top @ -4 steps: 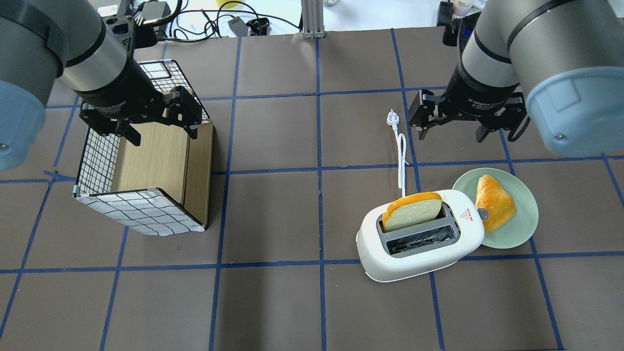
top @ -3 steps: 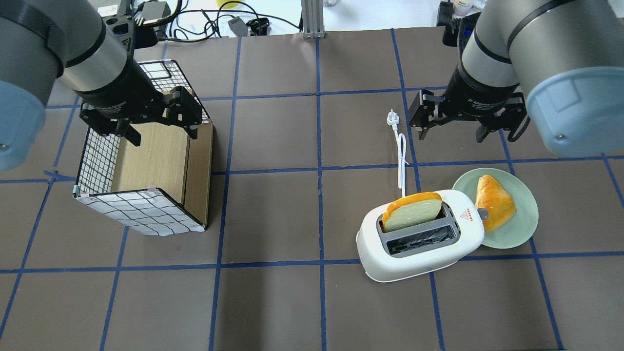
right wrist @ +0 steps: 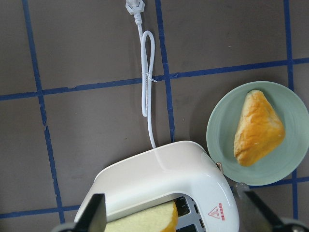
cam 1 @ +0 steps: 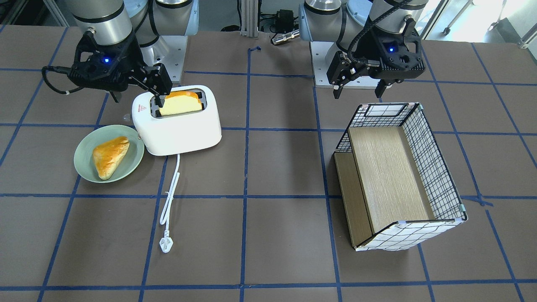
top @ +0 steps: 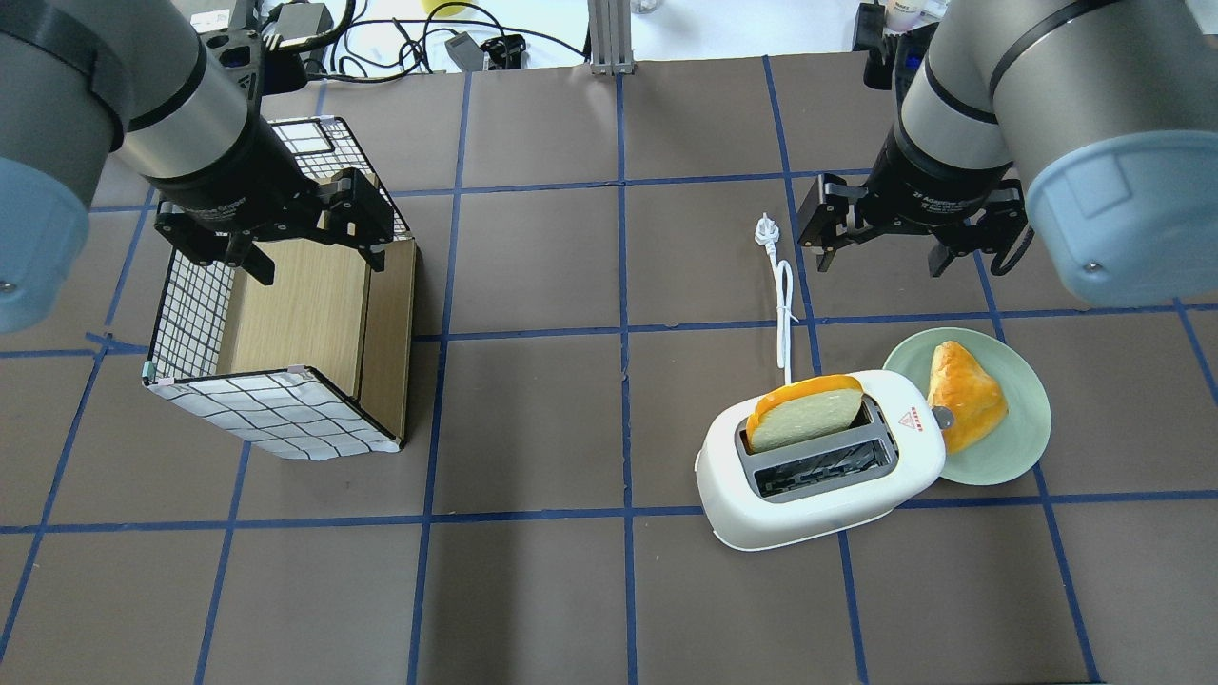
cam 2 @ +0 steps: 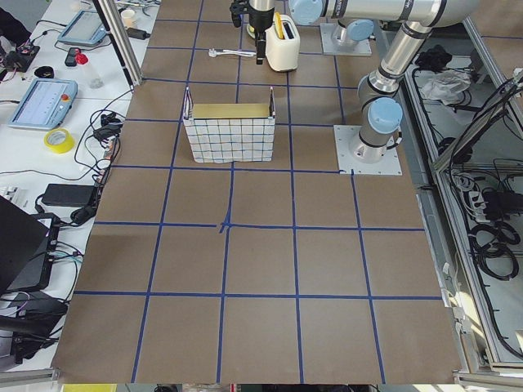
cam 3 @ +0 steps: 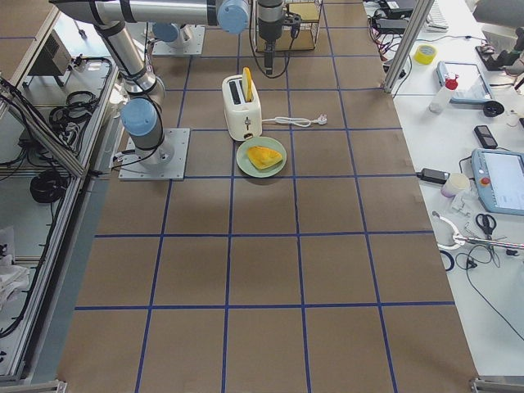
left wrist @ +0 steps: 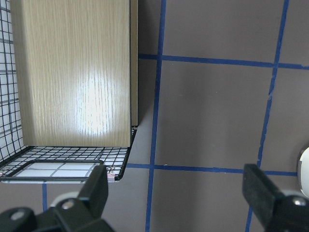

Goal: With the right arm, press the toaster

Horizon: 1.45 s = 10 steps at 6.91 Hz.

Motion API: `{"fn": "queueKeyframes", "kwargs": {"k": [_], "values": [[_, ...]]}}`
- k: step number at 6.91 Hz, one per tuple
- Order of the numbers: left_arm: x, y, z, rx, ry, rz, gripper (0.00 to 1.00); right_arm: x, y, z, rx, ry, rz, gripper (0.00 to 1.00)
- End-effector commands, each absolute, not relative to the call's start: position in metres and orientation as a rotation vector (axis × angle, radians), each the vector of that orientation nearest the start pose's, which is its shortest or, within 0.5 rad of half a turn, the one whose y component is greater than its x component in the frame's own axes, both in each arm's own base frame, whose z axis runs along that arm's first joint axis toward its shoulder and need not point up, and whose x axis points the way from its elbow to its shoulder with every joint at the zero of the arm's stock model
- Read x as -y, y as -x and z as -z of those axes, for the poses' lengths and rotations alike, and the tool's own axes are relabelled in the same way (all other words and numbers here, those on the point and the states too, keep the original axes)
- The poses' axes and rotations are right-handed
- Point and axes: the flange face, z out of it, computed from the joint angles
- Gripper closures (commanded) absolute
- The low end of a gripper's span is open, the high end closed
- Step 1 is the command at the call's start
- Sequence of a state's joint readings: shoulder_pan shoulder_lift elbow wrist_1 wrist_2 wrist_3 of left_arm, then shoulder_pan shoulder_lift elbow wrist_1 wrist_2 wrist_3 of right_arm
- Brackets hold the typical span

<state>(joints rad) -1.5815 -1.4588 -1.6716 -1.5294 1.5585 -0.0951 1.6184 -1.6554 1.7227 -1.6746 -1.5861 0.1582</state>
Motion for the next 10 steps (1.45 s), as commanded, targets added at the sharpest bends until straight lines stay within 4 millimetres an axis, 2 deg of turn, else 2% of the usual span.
{"fn": "queueKeyframes", "kwargs": {"k": [1,8,10], "values": [[0.448,0.139,-0.496,-3.153,0.133,0.084,0.00,0.452,-0.153,-0.464,-3.148,-0.174,0.063,0.00],[0.448,0.139,-0.496,-3.153,0.133,0.084,0.00,0.454,-0.148,-0.464,-3.149,-0.196,0.063,0.00],[0.448,0.139,-0.496,-3.154,0.133,0.083,0.00,0.457,-0.139,-0.464,-3.148,-0.223,0.065,0.00]]}}
